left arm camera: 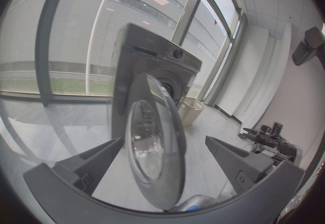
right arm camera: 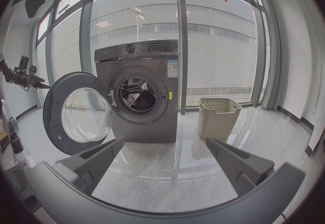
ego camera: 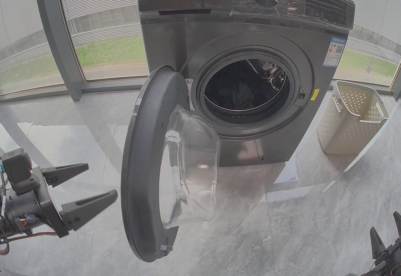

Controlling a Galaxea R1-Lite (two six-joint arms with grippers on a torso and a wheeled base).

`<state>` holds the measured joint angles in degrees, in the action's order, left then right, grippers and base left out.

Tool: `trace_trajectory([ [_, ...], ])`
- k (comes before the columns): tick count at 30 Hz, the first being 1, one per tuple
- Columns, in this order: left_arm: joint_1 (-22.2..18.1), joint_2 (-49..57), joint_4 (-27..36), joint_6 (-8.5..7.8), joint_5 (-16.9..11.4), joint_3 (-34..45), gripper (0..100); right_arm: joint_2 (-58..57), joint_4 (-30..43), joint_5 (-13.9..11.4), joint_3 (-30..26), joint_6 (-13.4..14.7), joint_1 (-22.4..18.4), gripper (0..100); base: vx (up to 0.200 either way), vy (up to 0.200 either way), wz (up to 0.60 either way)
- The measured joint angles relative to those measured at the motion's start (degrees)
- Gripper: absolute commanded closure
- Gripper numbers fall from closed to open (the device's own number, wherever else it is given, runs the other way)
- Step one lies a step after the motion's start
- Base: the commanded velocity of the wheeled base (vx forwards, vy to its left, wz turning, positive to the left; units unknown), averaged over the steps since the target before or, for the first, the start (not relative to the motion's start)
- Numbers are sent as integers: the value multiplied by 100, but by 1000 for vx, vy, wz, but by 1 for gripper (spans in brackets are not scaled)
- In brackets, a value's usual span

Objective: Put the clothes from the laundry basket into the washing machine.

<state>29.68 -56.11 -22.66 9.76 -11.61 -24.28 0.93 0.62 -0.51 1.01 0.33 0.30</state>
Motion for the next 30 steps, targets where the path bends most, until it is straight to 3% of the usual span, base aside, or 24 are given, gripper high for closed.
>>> trace_trajectory([
  [6, -651, 273, 11, -158, 280, 85, 0, 0, 0, 0, 0, 0, 0, 0, 0, 0, 0],
  [9, -926, 304, 22, -321, 323, 111, 0, 0, 0, 0, 0, 0, 0, 0, 0, 0, 0],
  [14, -1070, 79, 55, -624, 343, 149, 0, 0, -2, 0, 0, 0, 2, 0, 0, 0, 0],
  [17, -1080, -199, 17, -720, 340, 149, 0, 0, 0, 0, 0, 2, 2, 0, 0, 0, 0],
  [25, -822, -1197, -486, -712, 373, -184, 0, 0, 0, 0, 0, 0, 2, 0, 0, 0, 0],
  [30, -477, -1715, -725, -569, 521, -503, 0, 0, -2, 0, 0, 0, 2, 0, 0, 0, 0],
])
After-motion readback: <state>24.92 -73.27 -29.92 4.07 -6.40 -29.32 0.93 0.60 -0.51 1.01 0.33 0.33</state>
